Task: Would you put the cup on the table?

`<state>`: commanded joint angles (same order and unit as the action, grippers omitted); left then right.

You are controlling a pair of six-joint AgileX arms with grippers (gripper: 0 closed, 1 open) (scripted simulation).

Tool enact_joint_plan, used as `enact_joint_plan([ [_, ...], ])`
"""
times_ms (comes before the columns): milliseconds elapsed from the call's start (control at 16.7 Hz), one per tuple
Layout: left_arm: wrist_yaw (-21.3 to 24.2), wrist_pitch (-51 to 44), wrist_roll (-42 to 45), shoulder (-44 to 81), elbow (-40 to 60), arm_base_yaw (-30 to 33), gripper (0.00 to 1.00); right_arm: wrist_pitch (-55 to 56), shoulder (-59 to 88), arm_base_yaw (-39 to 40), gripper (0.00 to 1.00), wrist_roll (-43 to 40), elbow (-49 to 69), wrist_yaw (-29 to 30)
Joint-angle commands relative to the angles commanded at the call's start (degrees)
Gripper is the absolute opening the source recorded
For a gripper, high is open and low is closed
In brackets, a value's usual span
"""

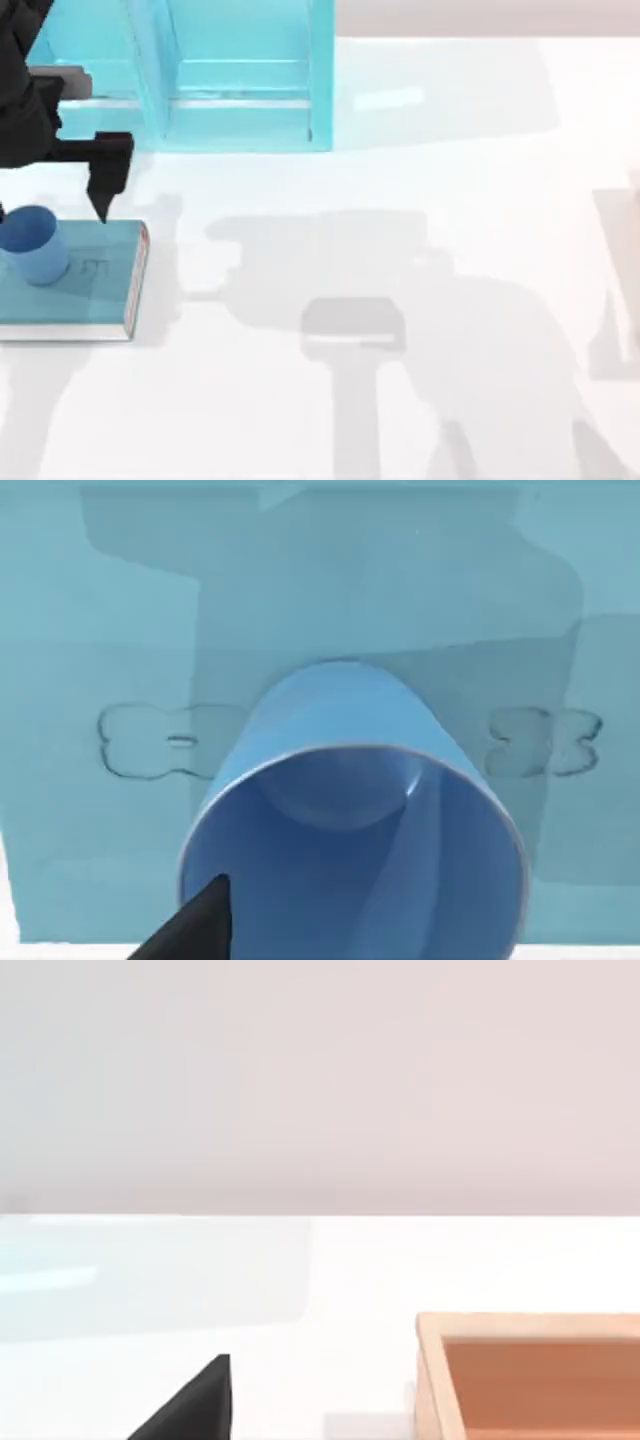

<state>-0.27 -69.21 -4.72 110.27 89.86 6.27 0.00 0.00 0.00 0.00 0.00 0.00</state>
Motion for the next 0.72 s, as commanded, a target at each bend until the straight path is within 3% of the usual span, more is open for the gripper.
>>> enact_joint_plan([
  [240,0.01,8.46,0.06,0.98,-7.72,-0.03,1.0,0.0,0.0,0.0,1.0,0.0,0.0,0.0],
  [540,0.01,9.11,0.06,1.12,-8.35,-0.03,1.0,0.0,0.0,0.0,1.0,0.0,0.0,0.0],
  [720,0.01,9.11,0.06,1.12,-8.35,-0.03,0.77,0.0,0.0,0.0,1.0,0.0,0.0,0.0],
])
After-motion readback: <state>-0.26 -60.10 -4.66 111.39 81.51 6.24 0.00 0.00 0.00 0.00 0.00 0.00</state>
